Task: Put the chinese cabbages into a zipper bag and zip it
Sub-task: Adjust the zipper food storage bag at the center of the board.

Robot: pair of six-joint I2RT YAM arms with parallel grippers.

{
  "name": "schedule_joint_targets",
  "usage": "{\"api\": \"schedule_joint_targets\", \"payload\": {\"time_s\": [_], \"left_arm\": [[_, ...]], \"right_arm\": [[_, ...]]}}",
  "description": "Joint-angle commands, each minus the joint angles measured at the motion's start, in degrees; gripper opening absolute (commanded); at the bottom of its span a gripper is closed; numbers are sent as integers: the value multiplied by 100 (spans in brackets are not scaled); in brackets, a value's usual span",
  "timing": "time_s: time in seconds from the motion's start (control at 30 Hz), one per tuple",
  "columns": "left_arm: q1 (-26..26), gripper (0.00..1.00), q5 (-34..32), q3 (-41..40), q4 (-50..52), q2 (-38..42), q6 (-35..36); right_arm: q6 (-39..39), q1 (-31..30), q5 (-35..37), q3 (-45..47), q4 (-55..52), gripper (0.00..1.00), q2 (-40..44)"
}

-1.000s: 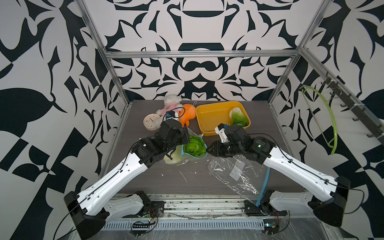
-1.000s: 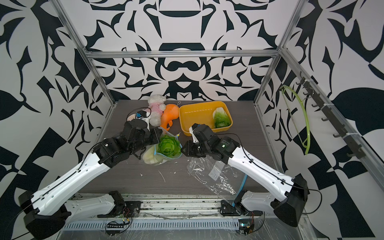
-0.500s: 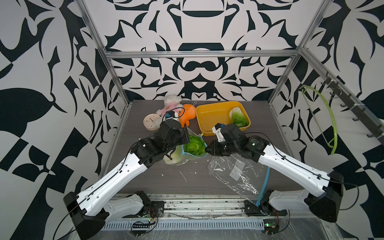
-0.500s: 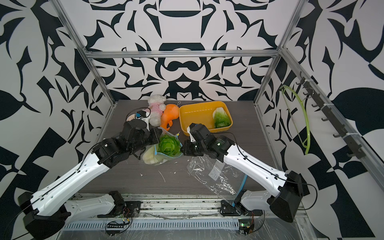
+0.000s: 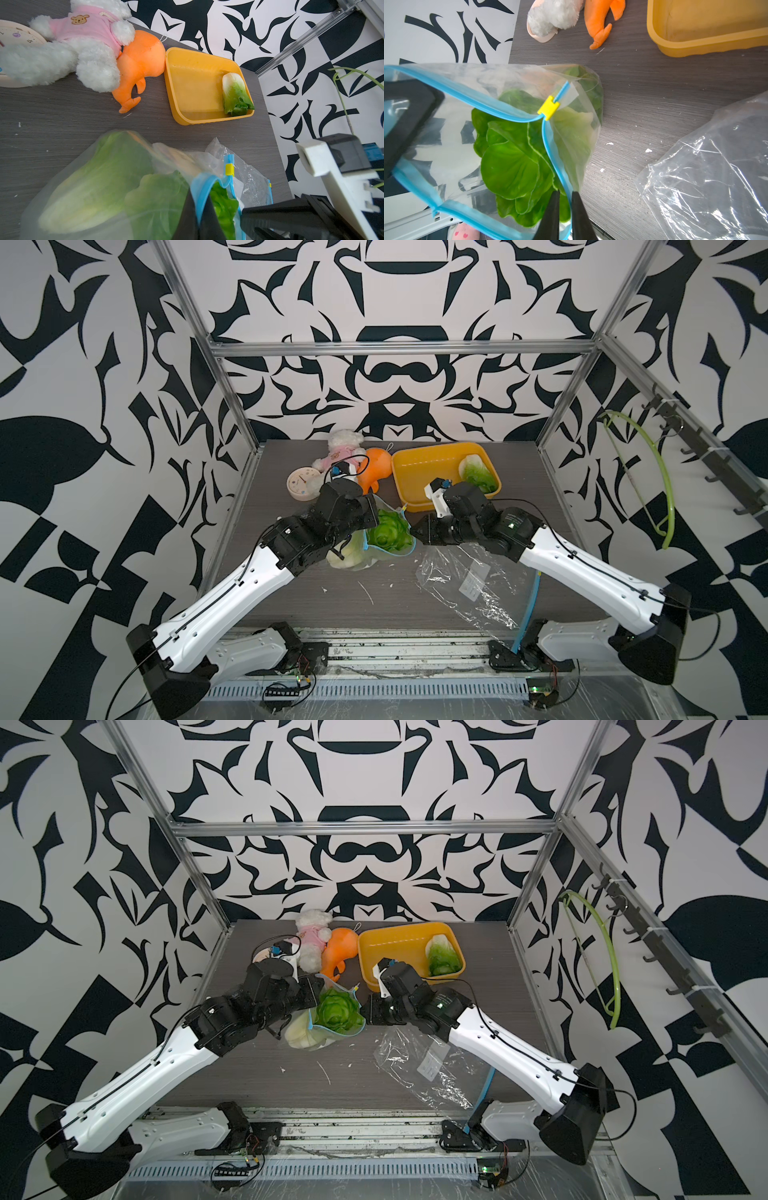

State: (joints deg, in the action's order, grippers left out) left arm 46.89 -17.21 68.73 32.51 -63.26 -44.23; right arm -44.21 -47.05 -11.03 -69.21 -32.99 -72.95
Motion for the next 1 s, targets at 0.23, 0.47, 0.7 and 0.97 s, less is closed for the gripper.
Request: {"api": "schedule_joint_targets", "payload": {"time_s": [0.23, 0.47, 0.7, 0.97], "left_arm": [[12, 0, -86, -88, -139, 122, -34], [13, 0, -90, -79, -140, 106, -20], [4, 0, -133, 203, -79, 45, 184], [-5, 0, -143, 1831, 557, -503, 878]], "right_arm": [[234, -31, 123, -159, 148, 12, -157], [356, -19, 210, -172, 173, 3, -188], [779, -20, 108, -634, 382, 0, -105], [1500, -24, 364, -2722, -553, 0, -561]]}}
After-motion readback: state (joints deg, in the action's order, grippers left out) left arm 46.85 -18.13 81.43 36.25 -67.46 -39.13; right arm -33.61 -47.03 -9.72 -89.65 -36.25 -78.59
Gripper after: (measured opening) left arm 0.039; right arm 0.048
